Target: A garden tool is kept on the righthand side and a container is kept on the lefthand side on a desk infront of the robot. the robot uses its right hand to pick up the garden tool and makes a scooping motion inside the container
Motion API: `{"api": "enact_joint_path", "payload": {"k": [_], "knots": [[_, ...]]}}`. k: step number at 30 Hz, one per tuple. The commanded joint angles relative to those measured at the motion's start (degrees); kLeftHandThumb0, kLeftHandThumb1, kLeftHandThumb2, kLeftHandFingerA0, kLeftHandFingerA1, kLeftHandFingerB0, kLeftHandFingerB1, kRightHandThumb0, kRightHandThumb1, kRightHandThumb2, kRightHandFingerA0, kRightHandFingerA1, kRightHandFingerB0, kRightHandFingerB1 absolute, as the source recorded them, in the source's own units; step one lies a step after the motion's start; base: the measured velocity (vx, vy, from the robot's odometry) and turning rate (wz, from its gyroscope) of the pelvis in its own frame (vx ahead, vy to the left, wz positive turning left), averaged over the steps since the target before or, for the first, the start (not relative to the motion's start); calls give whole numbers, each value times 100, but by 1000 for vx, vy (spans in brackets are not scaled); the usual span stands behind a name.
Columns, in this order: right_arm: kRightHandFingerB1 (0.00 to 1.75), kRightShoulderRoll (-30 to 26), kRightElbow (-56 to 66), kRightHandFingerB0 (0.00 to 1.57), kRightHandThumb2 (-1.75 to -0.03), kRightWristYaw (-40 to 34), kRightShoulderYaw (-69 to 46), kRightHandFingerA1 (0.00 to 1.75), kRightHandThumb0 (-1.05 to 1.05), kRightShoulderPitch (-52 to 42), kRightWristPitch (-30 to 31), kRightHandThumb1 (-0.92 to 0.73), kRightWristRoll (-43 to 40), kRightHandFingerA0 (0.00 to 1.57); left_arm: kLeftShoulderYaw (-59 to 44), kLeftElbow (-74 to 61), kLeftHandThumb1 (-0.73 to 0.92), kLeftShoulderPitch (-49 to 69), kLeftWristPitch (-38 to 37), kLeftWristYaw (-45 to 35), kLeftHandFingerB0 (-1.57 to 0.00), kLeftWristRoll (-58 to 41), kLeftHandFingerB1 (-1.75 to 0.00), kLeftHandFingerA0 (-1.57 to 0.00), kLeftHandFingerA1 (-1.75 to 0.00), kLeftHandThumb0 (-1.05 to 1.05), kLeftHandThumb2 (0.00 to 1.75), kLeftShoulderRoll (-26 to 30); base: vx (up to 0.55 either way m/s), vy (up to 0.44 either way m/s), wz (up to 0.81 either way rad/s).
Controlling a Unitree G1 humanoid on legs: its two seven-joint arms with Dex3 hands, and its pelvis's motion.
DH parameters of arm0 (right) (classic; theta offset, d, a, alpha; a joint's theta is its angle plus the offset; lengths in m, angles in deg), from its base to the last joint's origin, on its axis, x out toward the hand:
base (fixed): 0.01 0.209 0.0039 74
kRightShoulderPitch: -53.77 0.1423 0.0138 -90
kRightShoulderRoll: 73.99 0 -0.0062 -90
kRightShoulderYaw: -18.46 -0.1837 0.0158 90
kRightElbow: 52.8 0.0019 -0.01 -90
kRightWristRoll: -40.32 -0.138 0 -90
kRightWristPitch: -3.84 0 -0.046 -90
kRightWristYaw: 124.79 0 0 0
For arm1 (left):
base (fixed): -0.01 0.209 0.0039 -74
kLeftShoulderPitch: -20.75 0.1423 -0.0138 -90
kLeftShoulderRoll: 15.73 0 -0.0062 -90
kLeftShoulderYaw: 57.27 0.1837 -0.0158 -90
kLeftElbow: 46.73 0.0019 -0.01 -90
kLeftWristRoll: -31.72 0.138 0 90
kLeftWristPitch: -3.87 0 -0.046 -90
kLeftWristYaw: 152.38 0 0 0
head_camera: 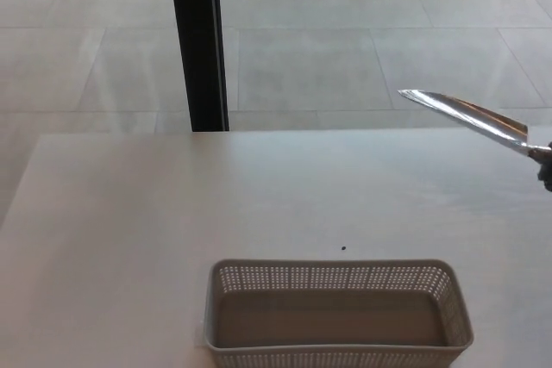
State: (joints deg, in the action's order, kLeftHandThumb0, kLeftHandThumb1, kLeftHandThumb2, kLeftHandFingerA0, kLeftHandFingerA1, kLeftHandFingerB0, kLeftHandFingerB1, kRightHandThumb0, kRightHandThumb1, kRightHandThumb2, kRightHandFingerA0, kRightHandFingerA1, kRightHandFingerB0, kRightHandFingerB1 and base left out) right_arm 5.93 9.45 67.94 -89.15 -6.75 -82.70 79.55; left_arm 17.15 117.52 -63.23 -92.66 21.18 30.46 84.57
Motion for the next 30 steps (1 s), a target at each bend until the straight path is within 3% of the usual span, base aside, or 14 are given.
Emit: {"api": "enact_joint_path", "payload": {"k": [1, 5, 8, 10, 11, 13, 14, 17, 23, 24, 25, 26, 27, 30], "knots": [[145, -183, -867, 72, -75, -967, 176, 173, -19, -12, -53, -65, -342, 84, 9, 0, 63, 14, -97, -22, -57, -8, -44, -58, -63, -54, 59, 92, 0, 0, 0], [142, -17, -1235, 76, -87, -1298, 291, 170, -22, -142, -54, -60, -440, 87, 6, -67, 63, 60, -127, -61, -56, -26, -43, -57, -63, -54, 58, 100, 0, 0, 0], [81, 228, -1353, 85, -75, -1511, 518, 146, -25, -254, 1, -61, -403, 85, 16, 16, 63, 14, -119, -59, -59, -2, -43, -62, -59, -53, 59, 114, 0, 0, 0], [86, 285, -1504, 87, -74, -1635, 599, 143, -22, -350, -103, -61, -436, 82, 40, -5, 63, -2, -100, -51, -59, 8, -43, -61, -59, -53, 59, 80, 0, 0, 0], [139, 410, -1591, 65, -71, -1644, 624, 168, -14, -412, -174, -64, -525, 90, 32, -21, 63, 21, -112, -73, -55, -9, -43, -58, -61, -54, 59, 67, 0, 0, 0], [148, 475, -1642, 61, -64, -1688, 692, 175, -13, -454, -214, -68, -589, 91, 23, -34, 64, 66, -125, -77, -56, -24, -43, -57, -61, -53, 59, 62, 0, 0, 0], [124, 538, -1636, 74, -64, -1739, 780, 164, -19, -489, -208, -70, -586, 84, 18, -64, 63, 99, -134, -58, -54, -32, -44, -56, -62, -53, 59, 62, 0, 0, 0], [135, 601, -1405, 78, -80, -1673, 963, 159, -13, -617, -197, -68, -613, 85, 19, 117, 62, 64, -166, 5, -60, 18, -41, -59, -53, -50, 59, 45, 0, 0, 0], [91, 389, -1465, 92, -86, -1618, 1290, 135, -14, -605, -440, -63, -768, 90, 111, 73, 62, 28, -170, -6, -59, 92, -41, -54, -54, -55, 59, 107, 0, 0, 0], [68, 354, -1404, 78, -62, -1546, 1351, 118, -25, -585, -373, -68, -794, 82, 45, -24, 63, 40, -152, -28, -57, -16, -43, -57, -63, -53, 59, 100, 0, 0, 0], [67, 252, -1415, 58, -93, -1381, 1478, 88, -32, -547, -296, -53, -749, 78, 126, -73, 65, 58, -131, -35, -54, 52, -42, -57, -61, -55, 60, 130, 0, 0, 0], [45, 181, -1326, 51, -60, -1173, 1582, 80, -36, -540, -132, -70, -722, 69, 134, -106, 65, 75, -137, -39, -56, 50, -43, -53, -62, -55, 60, 129, 0, 0, 0], [37, 110, -1270, 38, -61, -961, 1713, 62, -46, -487, 75, -70, -666, 42, 100, -127, 65, 75, -136, -67, -57, -2, -44, -55, -64, -53, 59, 118, 0, 0, 0], [29, -112, -1103, 22, -62, -223, 2117, 52, -55, -334, 712, -72, -544, 18, 68, -96, 64, 61, -149, -79, -57, -40, -43, -56, -58, -54, 59, 82, 0, 0, 0]]}}
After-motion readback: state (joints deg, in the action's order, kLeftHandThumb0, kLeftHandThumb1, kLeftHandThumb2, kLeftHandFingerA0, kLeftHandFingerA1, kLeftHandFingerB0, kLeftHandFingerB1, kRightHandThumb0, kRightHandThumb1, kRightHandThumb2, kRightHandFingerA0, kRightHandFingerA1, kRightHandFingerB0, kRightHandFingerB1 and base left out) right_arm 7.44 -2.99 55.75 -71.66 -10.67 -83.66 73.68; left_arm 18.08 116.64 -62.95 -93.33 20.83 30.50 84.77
